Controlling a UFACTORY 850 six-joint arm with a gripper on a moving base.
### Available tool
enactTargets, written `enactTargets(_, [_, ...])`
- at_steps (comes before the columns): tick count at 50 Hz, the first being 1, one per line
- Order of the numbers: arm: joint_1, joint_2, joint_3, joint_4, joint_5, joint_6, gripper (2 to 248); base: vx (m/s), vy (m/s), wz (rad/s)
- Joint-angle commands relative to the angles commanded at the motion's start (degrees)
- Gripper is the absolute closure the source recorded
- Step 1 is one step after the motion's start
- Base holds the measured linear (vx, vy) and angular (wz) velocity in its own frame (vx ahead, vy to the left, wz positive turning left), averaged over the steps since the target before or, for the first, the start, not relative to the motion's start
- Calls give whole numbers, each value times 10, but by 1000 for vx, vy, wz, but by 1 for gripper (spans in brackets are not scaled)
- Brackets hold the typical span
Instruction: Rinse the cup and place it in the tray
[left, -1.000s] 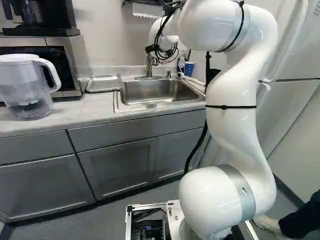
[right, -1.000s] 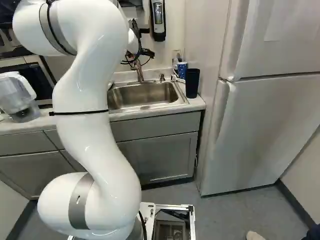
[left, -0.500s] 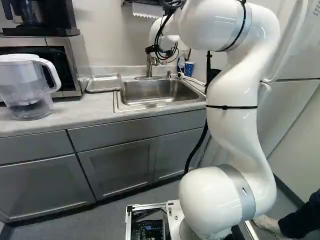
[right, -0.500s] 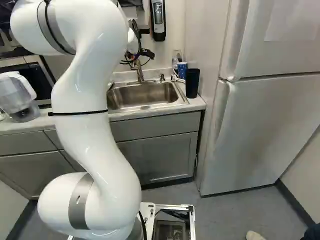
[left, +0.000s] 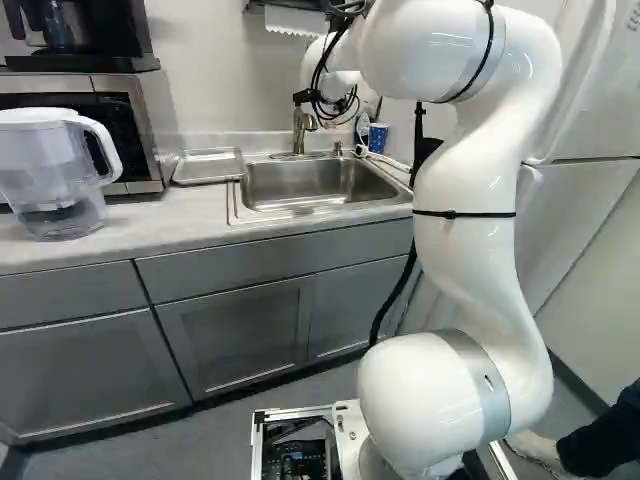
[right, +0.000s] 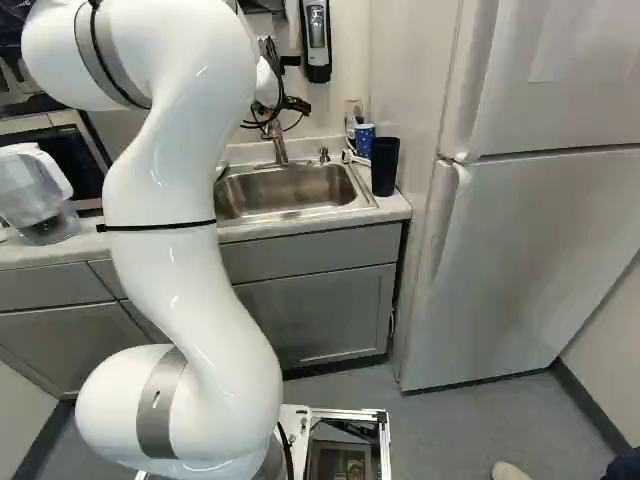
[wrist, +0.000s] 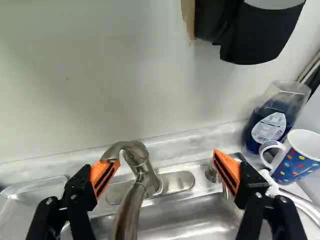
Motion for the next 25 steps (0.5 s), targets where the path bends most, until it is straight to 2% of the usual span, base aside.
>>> enactTargets(17, [0,0,0,0,58,0,3,0,0,0])
enactTargets(25, [0,0,0,0,63,0,3,0,0,0])
